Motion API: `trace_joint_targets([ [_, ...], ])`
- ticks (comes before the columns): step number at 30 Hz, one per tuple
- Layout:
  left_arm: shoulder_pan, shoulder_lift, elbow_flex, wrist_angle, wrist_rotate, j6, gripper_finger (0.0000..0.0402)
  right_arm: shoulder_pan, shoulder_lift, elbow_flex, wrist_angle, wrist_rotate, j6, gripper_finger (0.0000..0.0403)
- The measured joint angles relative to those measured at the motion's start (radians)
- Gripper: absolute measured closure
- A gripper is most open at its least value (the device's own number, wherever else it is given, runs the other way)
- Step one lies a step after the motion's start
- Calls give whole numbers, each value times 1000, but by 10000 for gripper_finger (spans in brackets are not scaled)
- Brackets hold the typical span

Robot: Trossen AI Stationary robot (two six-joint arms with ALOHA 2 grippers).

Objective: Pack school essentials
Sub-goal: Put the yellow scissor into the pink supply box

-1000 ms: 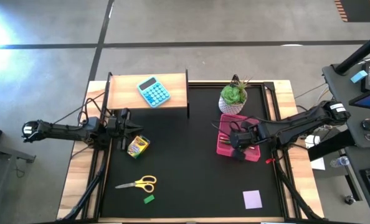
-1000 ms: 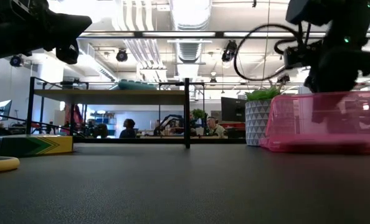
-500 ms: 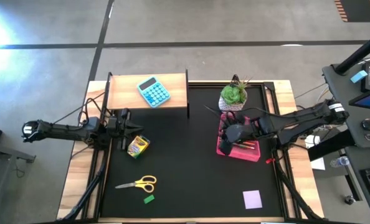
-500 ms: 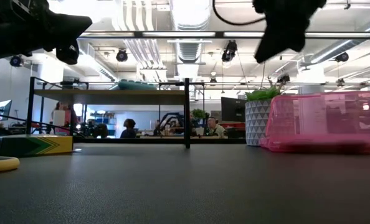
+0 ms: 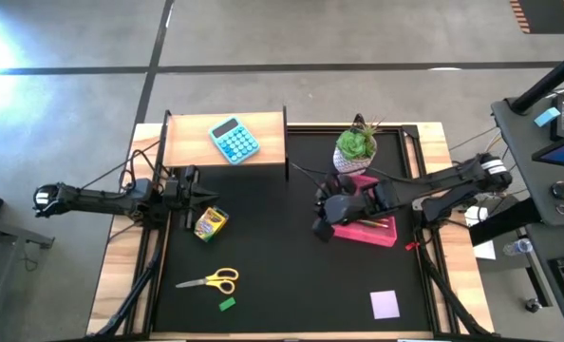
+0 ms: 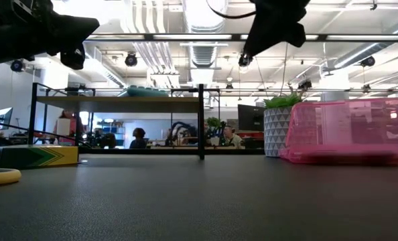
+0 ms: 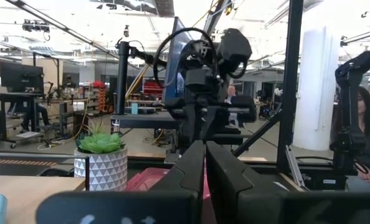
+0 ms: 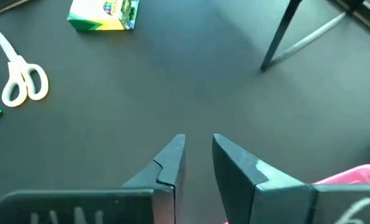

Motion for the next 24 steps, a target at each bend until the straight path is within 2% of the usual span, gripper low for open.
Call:
trace_joint_targets([
  [6, 0, 0, 0, 0, 0, 0, 402, 46, 86, 62, 1, 0, 57, 335],
  [14, 0, 0, 0, 0, 0, 0, 402, 110, 183, 153, 1, -1, 47, 335],
  [20, 0, 0, 0, 6, 0, 1, 402, 135, 201, 178, -3, -1, 47, 335],
  [24, 0, 4, 0, 112, 3, -62, 402, 139, 192, 177, -4, -1, 47, 335],
])
